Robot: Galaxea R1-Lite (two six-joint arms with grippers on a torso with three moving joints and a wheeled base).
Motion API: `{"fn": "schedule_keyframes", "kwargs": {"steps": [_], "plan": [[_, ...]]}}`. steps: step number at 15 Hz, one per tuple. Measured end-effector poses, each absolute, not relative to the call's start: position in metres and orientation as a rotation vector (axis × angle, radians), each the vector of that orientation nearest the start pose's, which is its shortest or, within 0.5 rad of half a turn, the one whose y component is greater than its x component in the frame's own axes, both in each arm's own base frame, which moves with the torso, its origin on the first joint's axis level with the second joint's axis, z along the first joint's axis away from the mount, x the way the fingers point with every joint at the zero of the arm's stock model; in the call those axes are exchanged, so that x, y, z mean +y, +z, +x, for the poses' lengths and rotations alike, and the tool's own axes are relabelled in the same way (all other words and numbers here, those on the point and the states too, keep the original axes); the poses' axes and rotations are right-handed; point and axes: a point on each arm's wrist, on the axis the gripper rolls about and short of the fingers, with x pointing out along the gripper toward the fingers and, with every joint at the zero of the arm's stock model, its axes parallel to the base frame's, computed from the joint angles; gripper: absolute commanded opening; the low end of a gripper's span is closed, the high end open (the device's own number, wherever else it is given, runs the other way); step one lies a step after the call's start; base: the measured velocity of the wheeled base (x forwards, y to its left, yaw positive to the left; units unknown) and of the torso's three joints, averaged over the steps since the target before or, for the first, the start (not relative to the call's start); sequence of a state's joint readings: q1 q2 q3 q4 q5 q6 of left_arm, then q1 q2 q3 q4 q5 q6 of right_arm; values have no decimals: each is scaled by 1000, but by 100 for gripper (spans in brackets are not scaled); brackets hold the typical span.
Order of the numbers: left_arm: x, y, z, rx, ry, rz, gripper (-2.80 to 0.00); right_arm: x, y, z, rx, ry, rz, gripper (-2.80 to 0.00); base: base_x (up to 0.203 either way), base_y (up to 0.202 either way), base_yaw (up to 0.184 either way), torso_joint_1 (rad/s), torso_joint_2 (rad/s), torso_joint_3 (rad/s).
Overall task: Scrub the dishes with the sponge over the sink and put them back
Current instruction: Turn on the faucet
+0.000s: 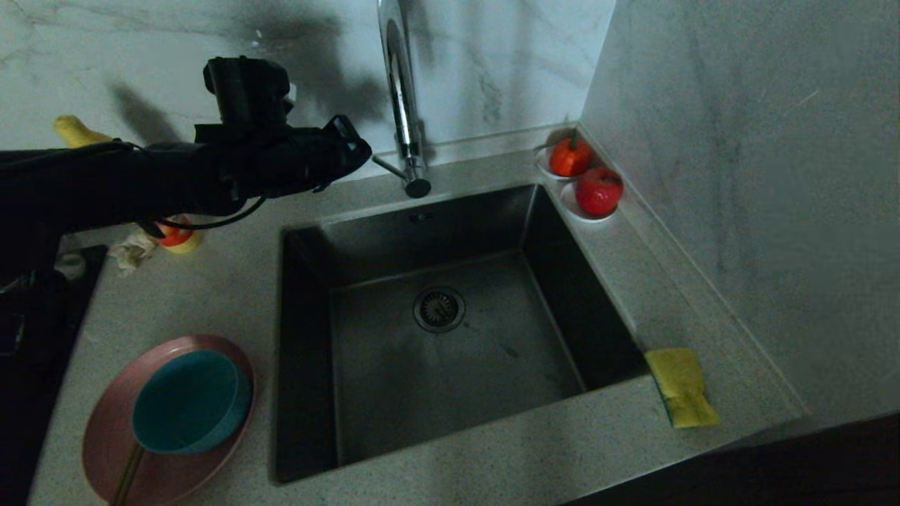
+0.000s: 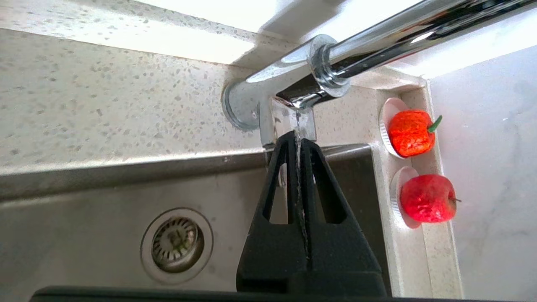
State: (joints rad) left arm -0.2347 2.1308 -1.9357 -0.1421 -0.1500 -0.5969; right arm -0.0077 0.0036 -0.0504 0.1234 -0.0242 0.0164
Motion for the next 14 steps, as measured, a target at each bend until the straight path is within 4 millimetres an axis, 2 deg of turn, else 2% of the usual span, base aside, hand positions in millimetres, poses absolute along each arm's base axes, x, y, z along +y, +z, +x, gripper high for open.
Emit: {"fn": "schedule_keyframes", "kwargs": {"steps": [6, 14], "plan": [[-111, 275, 447, 153, -383, -592, -280, 0, 77, -27, 76, -33, 16, -280, 0, 0, 0, 0, 0, 0], [-112, 277, 450, 115, -422, -605, -280, 0, 77, -27, 76, -33, 16, -280, 0, 0, 0, 0, 0, 0]]}}
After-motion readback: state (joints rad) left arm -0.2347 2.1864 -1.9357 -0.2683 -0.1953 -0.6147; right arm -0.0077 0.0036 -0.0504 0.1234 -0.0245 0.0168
